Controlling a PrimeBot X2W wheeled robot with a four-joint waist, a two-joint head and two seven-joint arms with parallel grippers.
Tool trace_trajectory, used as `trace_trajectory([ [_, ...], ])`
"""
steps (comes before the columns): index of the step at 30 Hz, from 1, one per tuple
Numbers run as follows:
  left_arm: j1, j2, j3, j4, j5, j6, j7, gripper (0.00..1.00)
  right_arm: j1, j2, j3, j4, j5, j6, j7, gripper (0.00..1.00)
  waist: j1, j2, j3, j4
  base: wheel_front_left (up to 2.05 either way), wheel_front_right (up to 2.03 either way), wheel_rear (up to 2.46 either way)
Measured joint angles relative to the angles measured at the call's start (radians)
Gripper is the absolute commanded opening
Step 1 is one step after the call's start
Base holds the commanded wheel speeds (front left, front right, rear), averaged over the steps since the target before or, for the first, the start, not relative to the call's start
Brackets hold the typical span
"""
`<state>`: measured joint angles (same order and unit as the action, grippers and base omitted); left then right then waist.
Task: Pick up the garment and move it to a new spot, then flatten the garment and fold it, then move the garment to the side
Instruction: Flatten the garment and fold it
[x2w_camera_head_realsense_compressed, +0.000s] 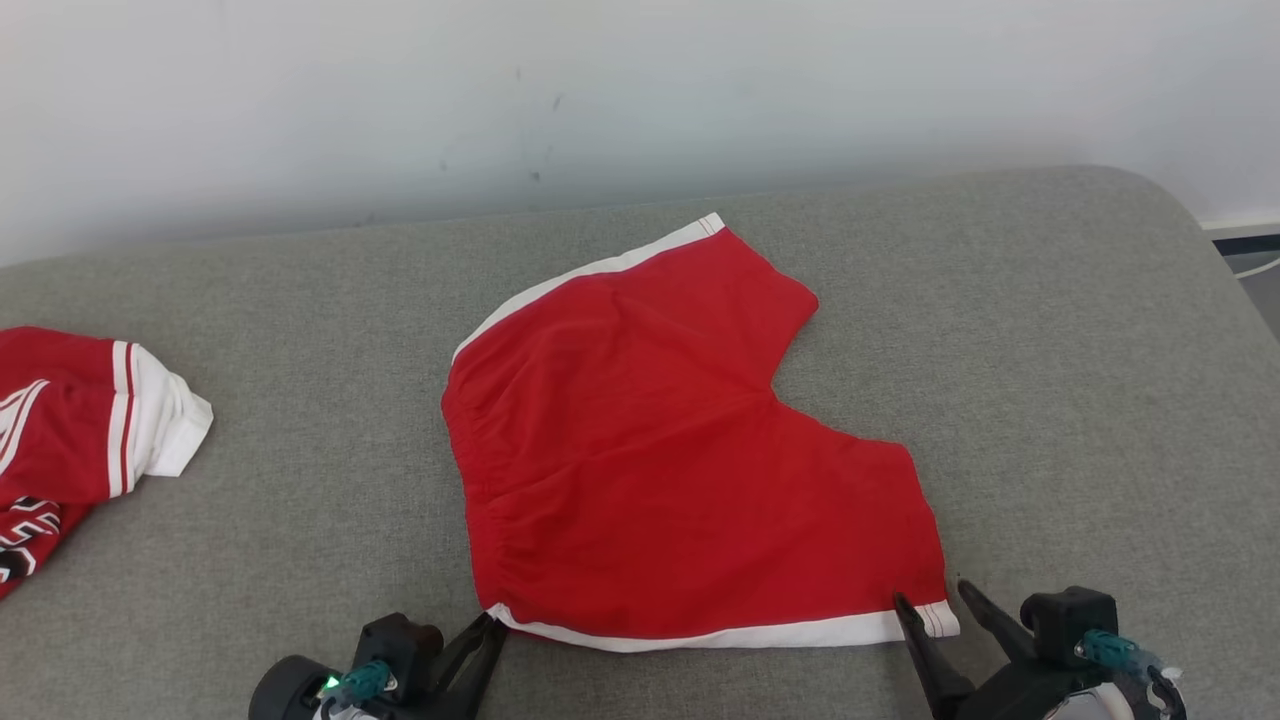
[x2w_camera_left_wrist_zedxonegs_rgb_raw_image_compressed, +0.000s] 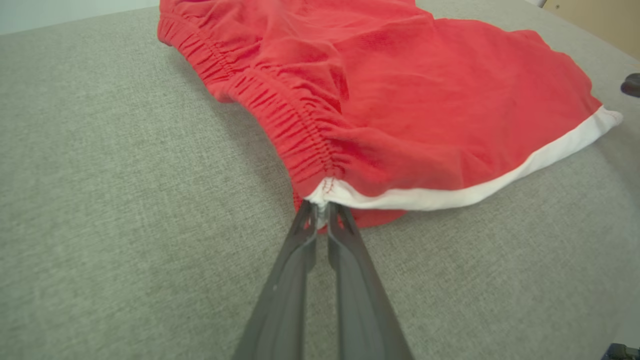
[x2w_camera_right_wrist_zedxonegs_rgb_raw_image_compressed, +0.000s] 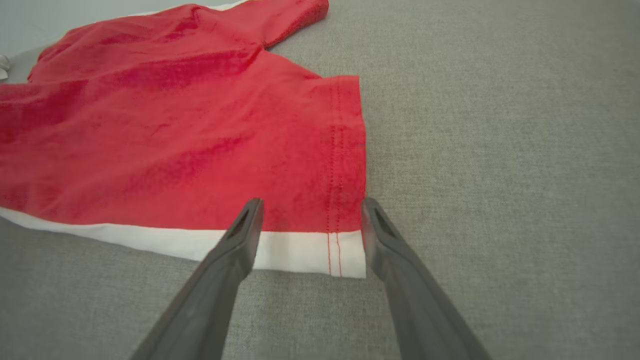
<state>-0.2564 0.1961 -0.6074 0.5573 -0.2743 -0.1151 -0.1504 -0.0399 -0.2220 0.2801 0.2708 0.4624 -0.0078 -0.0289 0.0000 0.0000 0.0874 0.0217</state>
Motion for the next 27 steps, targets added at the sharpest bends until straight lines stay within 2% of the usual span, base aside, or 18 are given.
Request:
trace_trajectory([
  [6,-0.010,-0.002,-0.001,0.014,-0.004,-0.001,-0.010,0.00,0.012,-0.015,-0.007,0.012,-0.008,-0.038,0.093,1.00,0.0000,0.0000,0.009,0.000,0.00,0.00,0.00],
  [17,-0.022,-0.005,-0.007,0.033,-0.007,-0.004,-0.026,0.00,0.012,-0.011,0.000,0.022,-0.001,-0.046,0.188,1.00,0.0000,0.0000,0.017,-0.005,0.00,0.00,0.00],
  [18,-0.023,-0.005,-0.007,0.035,-0.007,-0.008,-0.026,0.00,0.011,-0.011,0.000,0.022,0.005,-0.046,0.192,0.82,0.0000,0.0000,0.017,-0.005,0.00,0.00,0.00],
  [19,-0.024,-0.005,-0.008,0.036,-0.008,-0.008,-0.026,0.00,0.011,-0.010,0.000,0.021,0.005,-0.047,0.197,0.70,0.0000,0.0000,0.018,-0.005,0.00,0.00,0.00],
  [20,-0.025,-0.005,-0.008,0.037,-0.008,-0.008,-0.027,0.00,0.010,-0.009,-0.001,0.021,0.005,-0.049,0.198,0.65,0.0000,0.0000,0.018,-0.005,0.00,0.00,0.00],
  [21,-0.027,-0.005,-0.009,0.039,-0.008,-0.008,-0.027,0.00,0.010,-0.009,-0.001,0.020,0.005,-0.049,0.201,0.66,0.0000,0.0000,0.019,-0.005,0.00,0.00,0.00],
  [22,-0.028,-0.006,-0.009,0.041,-0.008,-0.008,-0.027,0.00,0.010,-0.009,-0.002,0.019,0.005,-0.050,0.206,0.79,-0.0001,0.0000,0.020,-0.005,0.00,0.00,0.00],
  [23,-0.031,-0.006,-0.009,0.043,-0.008,-0.008,-0.028,0.00,0.010,-0.009,-0.002,0.017,0.005,-0.053,0.206,0.83,0.0000,0.0000,0.020,-0.005,0.00,0.00,0.00],
  [24,-0.033,-0.006,-0.010,0.044,-0.008,-0.008,-0.028,0.00,0.009,-0.009,-0.004,0.016,0.005,-0.054,0.207,0.80,0.0000,0.0000,0.021,-0.005,0.00,0.00,0.00],
  [26,-0.035,-0.007,-0.010,0.047,-0.009,-0.008,-0.033,0.00,0.007,-0.009,-0.005,0.014,0.005,-0.054,0.214,0.66,0.0000,0.0000,0.022,-0.005,0.00,0.00,0.00],
  [27,-0.035,-0.007,-0.010,0.048,-0.009,-0.008,-0.035,0.00,0.007,-0.009,-0.005,0.012,0.005,-0.054,0.214,0.54,0.0000,0.0000,0.022,-0.005,0.00,0.00,0.00],
])
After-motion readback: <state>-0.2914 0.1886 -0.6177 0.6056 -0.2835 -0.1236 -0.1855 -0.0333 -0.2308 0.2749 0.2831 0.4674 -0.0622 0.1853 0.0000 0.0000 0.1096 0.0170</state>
